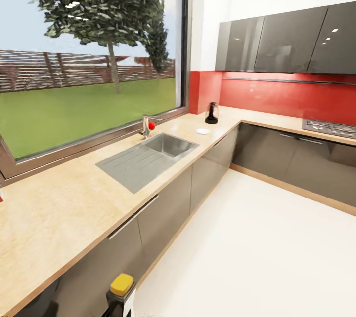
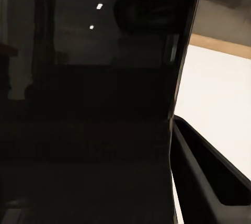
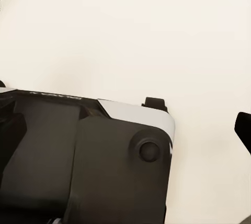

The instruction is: Set up a coffee station on the kitchen countertop: keep the coffee maker on the countertop, move the bottle of coffee from the kitchen shelf to the counter next to the coffee maker, place a paper coffee filter on top of the coffee maker, put the saucer next to the coffee maker with the coffee cup on the saucer, and place the electric kettle next to the coffee maker.

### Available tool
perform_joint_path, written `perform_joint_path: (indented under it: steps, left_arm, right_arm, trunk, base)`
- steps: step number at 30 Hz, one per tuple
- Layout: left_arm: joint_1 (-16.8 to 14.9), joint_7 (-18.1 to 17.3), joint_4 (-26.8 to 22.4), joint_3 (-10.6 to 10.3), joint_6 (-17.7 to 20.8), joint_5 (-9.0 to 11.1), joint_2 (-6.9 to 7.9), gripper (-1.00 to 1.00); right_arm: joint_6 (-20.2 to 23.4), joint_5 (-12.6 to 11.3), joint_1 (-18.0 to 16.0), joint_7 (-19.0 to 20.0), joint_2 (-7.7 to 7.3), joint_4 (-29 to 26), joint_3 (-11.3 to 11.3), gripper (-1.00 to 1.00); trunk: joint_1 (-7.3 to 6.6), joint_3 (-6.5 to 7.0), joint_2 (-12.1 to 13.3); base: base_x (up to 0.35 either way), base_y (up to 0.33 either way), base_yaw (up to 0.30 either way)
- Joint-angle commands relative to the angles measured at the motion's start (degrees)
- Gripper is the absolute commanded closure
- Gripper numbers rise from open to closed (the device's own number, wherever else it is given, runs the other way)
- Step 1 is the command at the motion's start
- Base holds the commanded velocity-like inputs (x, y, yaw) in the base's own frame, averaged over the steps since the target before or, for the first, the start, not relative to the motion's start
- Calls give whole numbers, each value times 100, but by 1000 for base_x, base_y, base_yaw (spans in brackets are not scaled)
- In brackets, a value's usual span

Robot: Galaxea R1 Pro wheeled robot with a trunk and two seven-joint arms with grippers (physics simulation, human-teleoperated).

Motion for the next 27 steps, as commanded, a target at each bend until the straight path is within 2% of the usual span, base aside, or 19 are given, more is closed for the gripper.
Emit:
perform_joint_path:
  steps: [1,11,20,27]
  left_arm:
    - [-6,-5,5,-45,-16,54,5,100]
    - [2,-6,6,-45,-16,54,4,100]
    - [3,-6,7,-45,-16,54,4,100]
    - [3,2,7,-45,-16,69,5,100]
  right_arm:
    - [-20,-60,-6,19,0,8,42,-100]
    - [-20,-60,-8,15,0,8,45,-100]
    - [-19,-60,-6,15,0,8,45,-100]
    - [-18,-60,-5,15,0,8,45,-100]
  trunk:
    - [3,-13,-13]
    - [3,-1,-13]
    - [3,37,-13]
    - [3,49,-13]
  base:
    - [-75,0,120]
    - [-120,-20,221]
    - [-282,-108,243]
    - [-317,89,265]
